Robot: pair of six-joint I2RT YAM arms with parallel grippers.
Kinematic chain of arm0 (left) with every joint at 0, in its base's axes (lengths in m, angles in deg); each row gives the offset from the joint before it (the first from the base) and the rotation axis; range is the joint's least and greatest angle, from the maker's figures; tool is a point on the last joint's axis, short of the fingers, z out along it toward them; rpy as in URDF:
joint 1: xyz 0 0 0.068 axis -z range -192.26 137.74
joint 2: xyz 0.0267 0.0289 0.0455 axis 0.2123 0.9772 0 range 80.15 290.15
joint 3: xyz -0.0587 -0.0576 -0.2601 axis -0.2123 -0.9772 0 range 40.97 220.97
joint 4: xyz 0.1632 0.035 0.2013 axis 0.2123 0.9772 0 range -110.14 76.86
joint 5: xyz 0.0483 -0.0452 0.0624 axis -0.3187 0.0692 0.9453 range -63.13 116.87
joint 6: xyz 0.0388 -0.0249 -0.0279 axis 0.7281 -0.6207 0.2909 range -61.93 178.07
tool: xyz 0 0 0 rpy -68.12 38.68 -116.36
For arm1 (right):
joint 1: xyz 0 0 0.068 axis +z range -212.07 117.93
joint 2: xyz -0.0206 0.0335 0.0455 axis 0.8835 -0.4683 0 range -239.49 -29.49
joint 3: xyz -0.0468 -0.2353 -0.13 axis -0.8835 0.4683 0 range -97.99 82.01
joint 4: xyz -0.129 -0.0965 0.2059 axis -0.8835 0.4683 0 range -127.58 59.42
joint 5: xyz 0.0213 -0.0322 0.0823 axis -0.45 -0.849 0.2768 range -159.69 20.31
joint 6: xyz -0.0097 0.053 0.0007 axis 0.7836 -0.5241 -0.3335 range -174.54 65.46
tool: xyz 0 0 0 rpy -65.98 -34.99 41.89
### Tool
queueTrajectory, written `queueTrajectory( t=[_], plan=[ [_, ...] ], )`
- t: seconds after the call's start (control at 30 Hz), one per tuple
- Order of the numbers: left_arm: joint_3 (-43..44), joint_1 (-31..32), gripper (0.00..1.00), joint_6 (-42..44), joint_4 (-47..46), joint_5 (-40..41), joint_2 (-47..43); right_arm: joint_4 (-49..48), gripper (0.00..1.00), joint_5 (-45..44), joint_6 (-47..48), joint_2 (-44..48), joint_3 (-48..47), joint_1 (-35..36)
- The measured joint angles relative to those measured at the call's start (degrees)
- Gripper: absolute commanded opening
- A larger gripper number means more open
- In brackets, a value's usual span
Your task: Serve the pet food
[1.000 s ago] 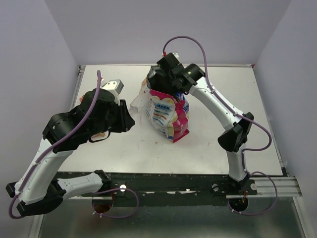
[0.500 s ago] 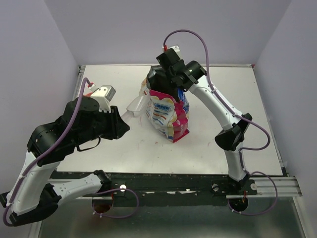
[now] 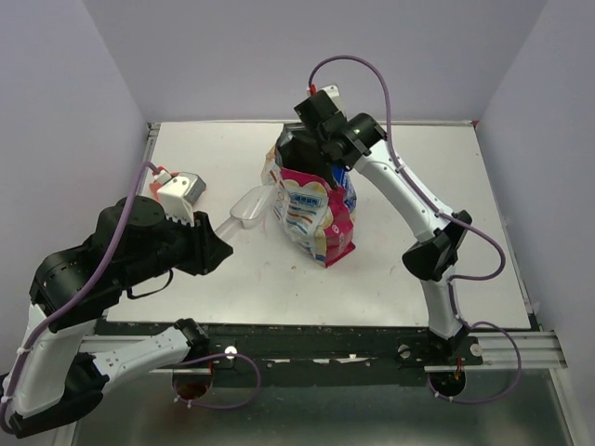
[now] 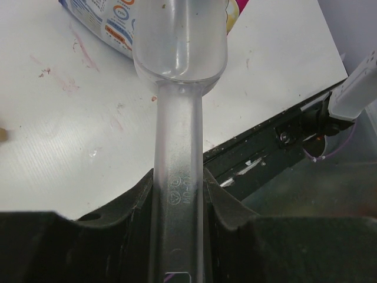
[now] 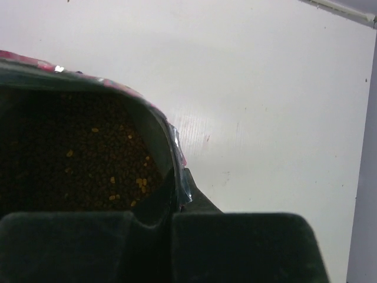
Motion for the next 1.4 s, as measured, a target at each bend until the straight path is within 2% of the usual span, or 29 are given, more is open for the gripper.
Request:
queueTrajectory(
  t=[0.1, 0.33, 0.57, 0.73, 0.93, 1.13, 1.33, 1.4],
  plan=[
    [0.0, 0.0, 0.0, 0.68, -0.07, -0.76, 0.22, -0.04, 0.0, 2.86, 0.48, 0.52, -0.02, -3.13],
    [1.07, 0.0, 0.0, 1.27, 0.33, -1.16, 2.82, -1.09, 0.0, 12.85, 4.68, 2.27, 2.25, -16.59],
    [3.39, 0.0, 0.0, -0.28, 0.96, -0.07, 8.07, -4.61, 0.0, 14.75, 10.08, 2.82, -1.99, -20.92],
    [4.96, 0.0, 0.0, -2.32, 0.87, 1.53, 10.8, -5.44, 0.0, 15.23, 9.7, 3.17, -1.9, -19.19],
    [4.02, -0.35, 0.0, -4.87, 0.31, 2.36, 10.99, -13.62, 0.0, 17.31, 7.72, 13.49, 19.28, -11.13],
    [1.38, -0.96, 0.0, -6.12, -4.22, -1.51, 15.19, -14.23, 0.0, 20.92, 6.32, 14.95, 24.04, -2.97],
    [-5.35, -2.32, 0.0, -7.17, -8.85, -6.8, 21.38, -15.85, 0.0, 29.05, 6.73, 21.51, 31.43, -2.43],
    [-6.8, -3.41, 0.0, -7.91, -9.81, -7.91, 21.86, -18.05, 0.0, 31.15, 7.45, 25.83, 37.03, -2.49]
  ],
)
